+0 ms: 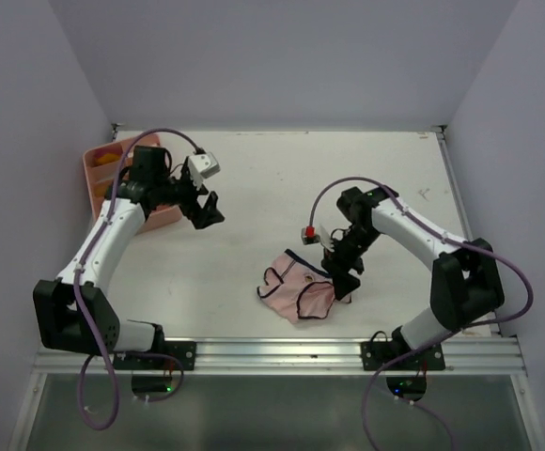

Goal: Roll the underwear
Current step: Flatten the underwear

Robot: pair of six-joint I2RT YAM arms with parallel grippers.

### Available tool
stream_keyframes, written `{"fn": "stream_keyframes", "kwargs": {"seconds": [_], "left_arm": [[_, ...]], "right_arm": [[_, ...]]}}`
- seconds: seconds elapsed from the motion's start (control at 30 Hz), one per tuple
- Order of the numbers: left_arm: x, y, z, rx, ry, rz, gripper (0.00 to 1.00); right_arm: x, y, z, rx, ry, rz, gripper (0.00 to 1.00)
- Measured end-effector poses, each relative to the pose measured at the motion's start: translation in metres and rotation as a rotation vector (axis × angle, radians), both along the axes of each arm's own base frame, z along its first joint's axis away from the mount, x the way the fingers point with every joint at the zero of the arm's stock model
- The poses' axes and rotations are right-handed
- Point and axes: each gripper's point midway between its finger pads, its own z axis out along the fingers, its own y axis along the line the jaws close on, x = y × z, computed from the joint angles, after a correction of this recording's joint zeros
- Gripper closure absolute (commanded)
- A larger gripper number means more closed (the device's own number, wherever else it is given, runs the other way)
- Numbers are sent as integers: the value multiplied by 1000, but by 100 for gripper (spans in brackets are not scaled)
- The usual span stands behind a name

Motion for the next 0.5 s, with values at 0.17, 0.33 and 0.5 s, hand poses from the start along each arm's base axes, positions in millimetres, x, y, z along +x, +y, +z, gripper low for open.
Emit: {"fn": "stream_keyframes", "kwargs": {"seconds": [0.17, 0.33, 0.5], "left_arm": [[-22, 1, -25, 32, 72, -81, 12], [-50, -44, -77, 101, 154, -181, 13], [-48, -88, -112, 147, 187, -192, 14]], "right_arm": [[12, -15, 11, -7, -90, -53, 46], [76, -31, 15, -24, -49, -288, 60], [86, -49, -37, -124, 145, -473, 59]]}}
